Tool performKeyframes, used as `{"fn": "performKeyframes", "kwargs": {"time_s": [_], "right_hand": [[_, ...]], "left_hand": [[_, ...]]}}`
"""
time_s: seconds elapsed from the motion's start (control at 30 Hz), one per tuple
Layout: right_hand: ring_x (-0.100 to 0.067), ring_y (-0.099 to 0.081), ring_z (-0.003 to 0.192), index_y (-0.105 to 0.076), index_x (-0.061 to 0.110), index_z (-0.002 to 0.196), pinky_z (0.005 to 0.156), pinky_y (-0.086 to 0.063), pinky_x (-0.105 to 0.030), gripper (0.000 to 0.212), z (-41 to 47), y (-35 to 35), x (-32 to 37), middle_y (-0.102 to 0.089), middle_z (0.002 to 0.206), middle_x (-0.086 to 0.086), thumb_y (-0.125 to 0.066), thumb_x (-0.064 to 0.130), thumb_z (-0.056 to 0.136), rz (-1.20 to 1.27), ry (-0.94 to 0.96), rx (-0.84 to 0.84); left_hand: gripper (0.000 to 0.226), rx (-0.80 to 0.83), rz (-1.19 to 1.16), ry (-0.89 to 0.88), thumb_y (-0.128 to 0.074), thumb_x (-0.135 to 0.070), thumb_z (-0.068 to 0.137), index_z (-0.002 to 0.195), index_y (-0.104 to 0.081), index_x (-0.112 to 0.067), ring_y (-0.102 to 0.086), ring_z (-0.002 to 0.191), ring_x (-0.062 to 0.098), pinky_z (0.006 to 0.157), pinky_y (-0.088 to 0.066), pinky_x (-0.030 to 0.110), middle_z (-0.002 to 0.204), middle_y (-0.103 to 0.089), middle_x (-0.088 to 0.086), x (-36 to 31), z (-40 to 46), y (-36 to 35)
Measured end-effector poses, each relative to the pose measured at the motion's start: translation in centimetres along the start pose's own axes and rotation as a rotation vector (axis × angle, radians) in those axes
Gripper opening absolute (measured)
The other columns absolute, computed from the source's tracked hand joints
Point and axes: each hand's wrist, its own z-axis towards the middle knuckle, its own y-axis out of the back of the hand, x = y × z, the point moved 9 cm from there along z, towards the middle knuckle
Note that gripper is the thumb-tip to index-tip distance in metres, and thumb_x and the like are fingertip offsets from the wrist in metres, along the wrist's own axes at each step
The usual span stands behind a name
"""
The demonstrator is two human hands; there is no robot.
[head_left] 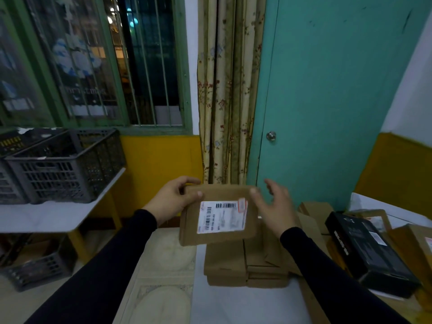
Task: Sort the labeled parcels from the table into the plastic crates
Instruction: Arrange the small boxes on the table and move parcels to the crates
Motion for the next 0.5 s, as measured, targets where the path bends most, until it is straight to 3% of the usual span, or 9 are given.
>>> {"fn": "performKeyframes", "kwargs": {"time_s": [0.1,0.17,0.23,0.3,0.37,0.43,0.5], "right_hand": [[-0.020,-0.036,0.140,-0.031,0.029,0.152,0.112,-0.035,-0.040,0.074,-1.5,-3.6,2.5,-0.031,0.156,0.002,-0.056,0.060,0.090,-0.120,0.175,0.331],[-0.015,-0.043,0.133,-0.034,0.029,0.151,0.109,-0.041,-0.037,0.070,-2.5,-5.3,2.7,-0.039,0.150,0.004,-0.056,0.057,0.091,-0.121,0.195,0.463],[-0.004,-0.050,0.118,-0.038,0.026,0.148,0.092,-0.048,-0.019,0.061,-3.3,-6.3,2.1,-0.050,0.132,0.014,-0.058,0.046,0.094,0.060,0.120,0.556],[-0.004,-0.054,0.114,-0.041,0.025,0.144,0.084,-0.050,-0.013,0.055,-3.4,-6.5,1.1,-0.052,0.130,0.014,-0.060,0.040,0.095,0.225,0.026,0.535],[-0.014,-0.057,0.121,-0.043,0.023,0.141,0.096,-0.053,-0.030,0.060,-2.3,-5.9,-0.2,-0.054,0.139,0.002,-0.061,0.049,0.090,0.331,-0.063,0.405],[-0.020,-0.055,0.126,-0.043,0.018,0.144,0.107,-0.046,-0.046,0.092,-1.5,-5.1,-1.5,-0.055,0.141,-0.003,-0.064,0.073,0.073,0.443,-0.133,0.276],[-0.022,-0.053,0.129,-0.043,0.020,0.145,0.108,-0.044,-0.051,0.116,-0.8,-5.0,-3.3,-0.057,0.140,-0.001,-0.065,0.089,0.054,0.535,-0.194,0.209]], "left_hand": [[0.035,-0.001,0.051,-0.067,-0.068,-0.033,0.090,0.124,-0.057,-0.033,-0.065,0.092,0.011,0.069,-0.054,0.020,0.110,-0.063,-0.001,-2.2,0.2,0.1],[0.038,0.012,0.131,-0.119,-0.069,-0.035,0.088,0.123,-0.055,-0.038,-0.065,0.089,0.012,0.071,-0.054,0.020,0.104,-0.064,-0.001,-3.8,0.3,0.0],[0.044,0.003,0.216,-0.168,-0.071,-0.036,0.086,0.126,-0.053,-0.037,-0.063,0.089,0.007,0.069,-0.050,0.014,0.102,-0.065,-0.005,-5.0,0.4,0.0],[0.043,-0.114,0.296,-0.220,-0.069,-0.039,0.087,0.128,-0.055,-0.034,-0.060,0.097,0.007,0.075,-0.045,0.017,0.108,-0.064,-0.009,-5.7,0.6,0.9],[0.040,-0.305,0.315,-0.252,-0.064,-0.039,0.091,0.129,-0.058,-0.028,-0.055,0.106,0.009,0.084,-0.041,0.023,0.116,-0.061,-0.008,-5.8,0.4,2.7],[0.039,-0.416,0.218,-0.213,-0.060,-0.038,0.094,0.131,-0.057,-0.023,-0.054,0.109,0.011,0.086,-0.041,0.025,0.118,-0.059,-0.005,-4.8,-0.1,3.8],[0.040,-0.400,0.131,-0.140,-0.058,-0.038,0.095,0.133,-0.055,-0.023,-0.055,0.108,0.013,0.083,-0.041,0.024,0.115,-0.058,-0.004,-3.1,-0.4,3.4]]}}
